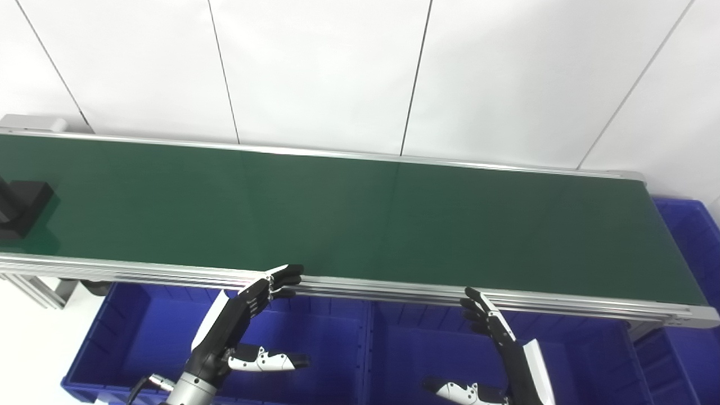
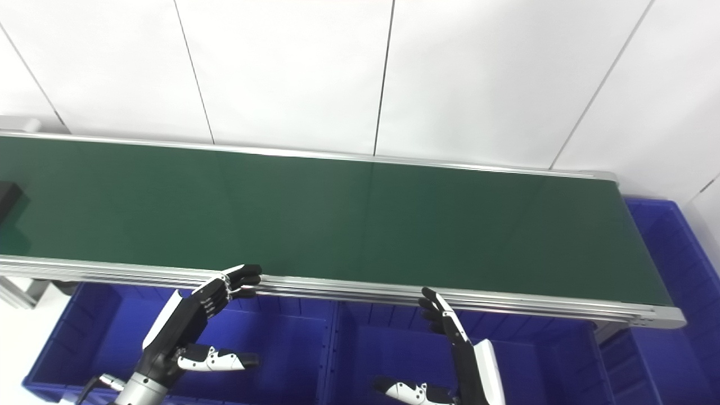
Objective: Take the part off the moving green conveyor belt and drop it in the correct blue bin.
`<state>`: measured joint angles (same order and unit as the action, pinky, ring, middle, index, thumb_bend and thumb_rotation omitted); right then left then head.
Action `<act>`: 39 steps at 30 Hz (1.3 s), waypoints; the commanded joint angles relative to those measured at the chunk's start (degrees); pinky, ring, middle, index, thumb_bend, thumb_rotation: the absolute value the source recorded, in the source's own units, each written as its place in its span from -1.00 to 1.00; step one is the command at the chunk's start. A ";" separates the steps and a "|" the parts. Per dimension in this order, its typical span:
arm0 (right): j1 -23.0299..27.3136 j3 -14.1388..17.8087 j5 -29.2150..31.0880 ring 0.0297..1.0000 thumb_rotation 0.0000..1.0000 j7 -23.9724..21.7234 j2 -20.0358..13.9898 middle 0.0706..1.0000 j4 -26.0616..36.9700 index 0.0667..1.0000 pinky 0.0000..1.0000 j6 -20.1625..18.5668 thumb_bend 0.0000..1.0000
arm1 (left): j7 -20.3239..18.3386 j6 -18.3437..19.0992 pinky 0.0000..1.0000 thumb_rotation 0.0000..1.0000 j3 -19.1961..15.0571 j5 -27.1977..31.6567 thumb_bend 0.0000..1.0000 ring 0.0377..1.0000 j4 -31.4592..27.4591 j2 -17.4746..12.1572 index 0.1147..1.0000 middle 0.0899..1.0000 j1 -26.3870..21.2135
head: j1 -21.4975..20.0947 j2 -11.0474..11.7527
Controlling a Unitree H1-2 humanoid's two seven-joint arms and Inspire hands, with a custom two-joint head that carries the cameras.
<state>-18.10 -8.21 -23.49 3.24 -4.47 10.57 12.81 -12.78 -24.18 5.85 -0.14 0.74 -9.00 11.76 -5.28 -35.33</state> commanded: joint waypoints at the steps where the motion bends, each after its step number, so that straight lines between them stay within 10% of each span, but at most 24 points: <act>1: 0.21 0.06 0.15 0.61 -0.31 0.50 0.01 0.68 1.24 0.78 0.54 1.25 0.73 | -0.57 -2.49 0.55 -0.66 0.18 1.14 0.83 0.66 -1.28 -0.80 0.62 0.70 0.21 | 0.16 0.04; 39: 1.07 -0.03 1.02 0.62 -0.32 -1.28 -0.65 0.68 0.73 0.79 0.54 0.47 0.72 | -0.93 -2.64 0.58 -0.53 -0.84 2.54 0.87 0.67 0.38 0.44 0.65 0.72 0.65 | 3.90 1.28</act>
<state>-16.96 -8.27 -22.24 1.21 -5.16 10.24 12.06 -13.91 -24.34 5.18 2.29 2.55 -8.72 12.94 -3.60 -34.80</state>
